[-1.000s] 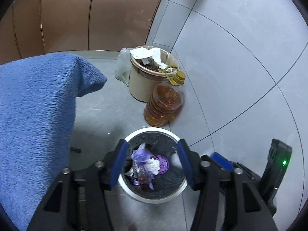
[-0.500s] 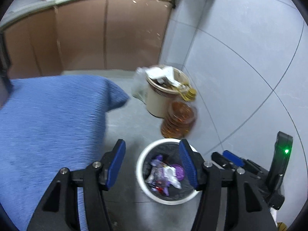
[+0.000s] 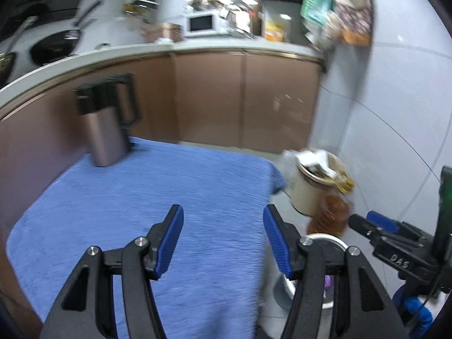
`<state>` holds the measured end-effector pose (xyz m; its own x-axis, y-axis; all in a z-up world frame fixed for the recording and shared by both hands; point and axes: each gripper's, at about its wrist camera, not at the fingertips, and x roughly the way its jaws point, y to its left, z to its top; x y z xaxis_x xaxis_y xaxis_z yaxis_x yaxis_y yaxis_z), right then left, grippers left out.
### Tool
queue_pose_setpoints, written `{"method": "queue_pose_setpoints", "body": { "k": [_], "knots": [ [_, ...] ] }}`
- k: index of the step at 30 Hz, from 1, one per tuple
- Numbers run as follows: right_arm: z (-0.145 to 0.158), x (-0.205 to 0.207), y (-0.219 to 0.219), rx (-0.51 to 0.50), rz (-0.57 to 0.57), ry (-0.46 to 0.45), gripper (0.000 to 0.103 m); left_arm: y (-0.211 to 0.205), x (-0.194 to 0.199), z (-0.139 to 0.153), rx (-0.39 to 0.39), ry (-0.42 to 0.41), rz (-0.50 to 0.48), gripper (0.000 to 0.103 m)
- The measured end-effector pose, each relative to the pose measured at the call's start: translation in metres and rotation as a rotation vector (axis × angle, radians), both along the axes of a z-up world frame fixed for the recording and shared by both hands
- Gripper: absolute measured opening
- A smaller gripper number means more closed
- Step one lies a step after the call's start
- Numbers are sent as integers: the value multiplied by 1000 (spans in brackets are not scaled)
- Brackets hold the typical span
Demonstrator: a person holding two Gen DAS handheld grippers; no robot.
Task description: Collect trash
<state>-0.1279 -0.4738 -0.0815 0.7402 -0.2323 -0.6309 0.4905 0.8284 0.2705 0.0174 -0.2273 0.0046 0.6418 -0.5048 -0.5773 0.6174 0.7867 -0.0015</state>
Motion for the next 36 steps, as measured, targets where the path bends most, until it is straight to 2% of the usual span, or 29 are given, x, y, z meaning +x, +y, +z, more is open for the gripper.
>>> {"method": "queue_pose_setpoints", "body": {
  "k": [9, 16, 17, 18, 25, 34, 36],
  "knots": [
    [79, 34, 99, -143, 234, -139, 71, 108, -19, 39, -76, -157, 250, 72],
    [118, 37, 170, -223, 353, -236, 80, 174, -46, 62, -81, -285, 440, 77],
    [122, 34, 179, -235, 366, -248, 84, 183, -50, 65, -83, -295, 463, 78],
    [124, 34, 185, -243, 372, -255, 89, 189, -53, 67, -84, -300, 479, 79],
    [137, 12, 216, -318, 372, -288, 94, 216, -74, 78, -100, -336, 553, 80],
    [137, -11, 201, -316, 285, -284, 95, 216, -97, 87, -104, -384, 561, 87],
    [136, -14, 196, -309, 265, -282, 95, 215, -100, 88, -100, -398, 574, 92]
  ]
}}
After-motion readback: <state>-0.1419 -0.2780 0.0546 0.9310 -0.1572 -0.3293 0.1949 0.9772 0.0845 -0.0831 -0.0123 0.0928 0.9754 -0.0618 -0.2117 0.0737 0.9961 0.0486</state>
